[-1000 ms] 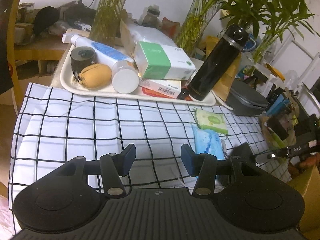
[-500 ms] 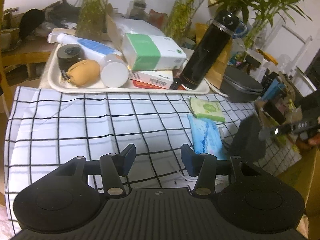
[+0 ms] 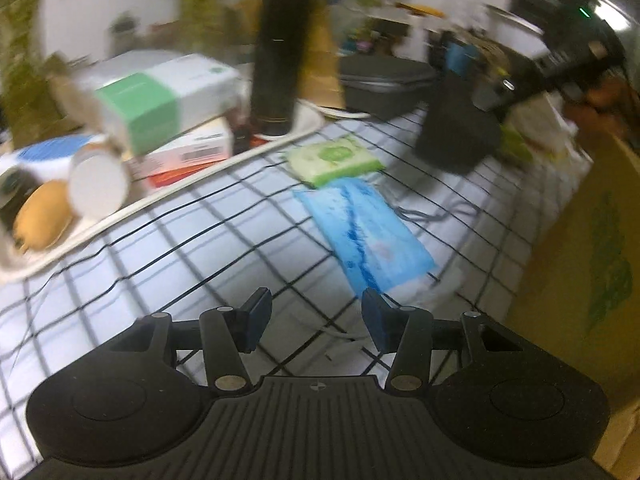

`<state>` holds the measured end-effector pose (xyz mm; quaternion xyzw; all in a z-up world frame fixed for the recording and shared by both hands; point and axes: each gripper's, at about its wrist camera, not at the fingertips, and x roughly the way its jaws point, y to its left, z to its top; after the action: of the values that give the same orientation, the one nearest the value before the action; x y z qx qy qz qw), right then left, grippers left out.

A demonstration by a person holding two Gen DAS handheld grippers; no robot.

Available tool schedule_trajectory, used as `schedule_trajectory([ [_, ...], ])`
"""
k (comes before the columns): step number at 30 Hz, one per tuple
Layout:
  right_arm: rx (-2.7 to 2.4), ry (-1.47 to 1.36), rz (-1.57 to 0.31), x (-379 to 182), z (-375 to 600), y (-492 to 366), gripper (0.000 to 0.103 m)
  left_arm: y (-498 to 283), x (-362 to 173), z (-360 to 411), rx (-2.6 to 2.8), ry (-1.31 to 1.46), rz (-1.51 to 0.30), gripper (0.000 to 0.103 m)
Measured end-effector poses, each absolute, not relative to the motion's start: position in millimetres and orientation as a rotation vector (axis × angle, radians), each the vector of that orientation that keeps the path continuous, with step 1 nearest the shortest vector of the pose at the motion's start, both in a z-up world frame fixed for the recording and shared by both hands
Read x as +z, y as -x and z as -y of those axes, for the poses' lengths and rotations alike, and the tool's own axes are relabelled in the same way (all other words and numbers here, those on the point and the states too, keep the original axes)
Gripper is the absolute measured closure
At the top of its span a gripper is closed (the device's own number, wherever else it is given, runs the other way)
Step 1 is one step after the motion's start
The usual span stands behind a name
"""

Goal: Organize soft objects

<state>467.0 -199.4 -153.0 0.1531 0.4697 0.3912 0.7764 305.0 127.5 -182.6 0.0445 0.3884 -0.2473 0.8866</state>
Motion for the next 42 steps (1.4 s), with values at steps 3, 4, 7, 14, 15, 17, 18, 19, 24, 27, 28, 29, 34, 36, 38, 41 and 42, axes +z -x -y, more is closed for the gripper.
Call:
schedule_trajectory([
  [3,0.847,-0.324,-1.014,-152.7,200.7,-466.3,0.065,-305.1,-186.0,-118.3,-0.599,-0.159,-0.794,0.054],
  [4,0.841,-0.326,-1.017,-153.5,202.2,-466.1,0.065,-304.9,-187.4,-115.2,-0.617,-0.186,-0.791,0.054],
  [7,0.831,-0.324,-1.018,-154.2,205.8,-465.7,0.065,-306.8,-193.6,-113.2,-0.655,-0.222,-0.807,0.055],
  [14,0.815,-0.335,-1.015,-153.0,211.0,-464.5,0.065,-308.2,-201.4,-108.3,-0.708,-0.283,-0.798,0.055],
  [15,0.818,-0.332,-1.012,-152.2,211.0,-464.0,0.065,-307.3,-202.0,-107.2,-0.711,-0.298,-0.791,0.056],
  [17,0.819,-0.331,-1.008,-150.6,211.0,-463.3,0.065,-304.6,-202.8,-106.5,-0.710,-0.332,-0.780,0.059],
  [18,0.820,-0.334,-1.008,-150.5,211.2,-463.2,0.065,-303.8,-202.9,-106.3,-0.708,-0.351,-0.777,0.062],
  [19,0.818,-0.334,-1.008,-150.7,211.3,-463.3,0.065,-302.1,-202.5,-106.1,-0.705,-0.376,-0.775,0.064],
  [24,0.812,-0.318,-1.006,-150.7,210.0,-463.0,0.064,-298.5,-200.7,-104.5,-0.651,-0.478,-0.773,0.072],
  [27,0.814,-0.317,-1.008,-151.1,209.1,-462.0,0.064,-300.6,-199.8,-111.5,-0.579,-0.497,-0.781,0.072],
  [28,0.815,-0.312,-1.007,-150.7,208.2,-461.6,0.064,-301.3,-199.1,-114.5,-0.568,-0.493,-0.788,0.072],
  [29,0.817,-0.308,-1.005,-150.3,207.4,-461.2,0.064,-301.6,-198.9,-116.3,-0.549,-0.496,-0.789,0.072],
  [34,0.831,-0.297,-1.004,-148.1,203.2,-459.2,0.064,-308.2,-198.3,-119.9,-0.520,-0.449,-0.806,0.072],
  [36,0.838,-0.293,-1.001,-147.6,202.3,-458.5,0.064,-308.9,-200.2,-119.1,-0.524,-0.430,-0.799,0.072],
  [38,0.841,-0.292,-1.003,-147.9,201.9,-458.6,0.064,-308.3,-200.9,-119.0,-0.521,-0.432,-0.796,0.072],
  [41,0.842,-0.294,-1.001,-147.2,201.4,-459.2,0.064,-310.1,-200.3,-123.2,-0.457,-0.445,-0.809,0.080],
  [42,0.844,-0.295,-1.000,-146.7,201.4,-458.9,0.064,-311.0,-199.7,-125.1,-0.421,-0.451,-0.818,0.081],
])
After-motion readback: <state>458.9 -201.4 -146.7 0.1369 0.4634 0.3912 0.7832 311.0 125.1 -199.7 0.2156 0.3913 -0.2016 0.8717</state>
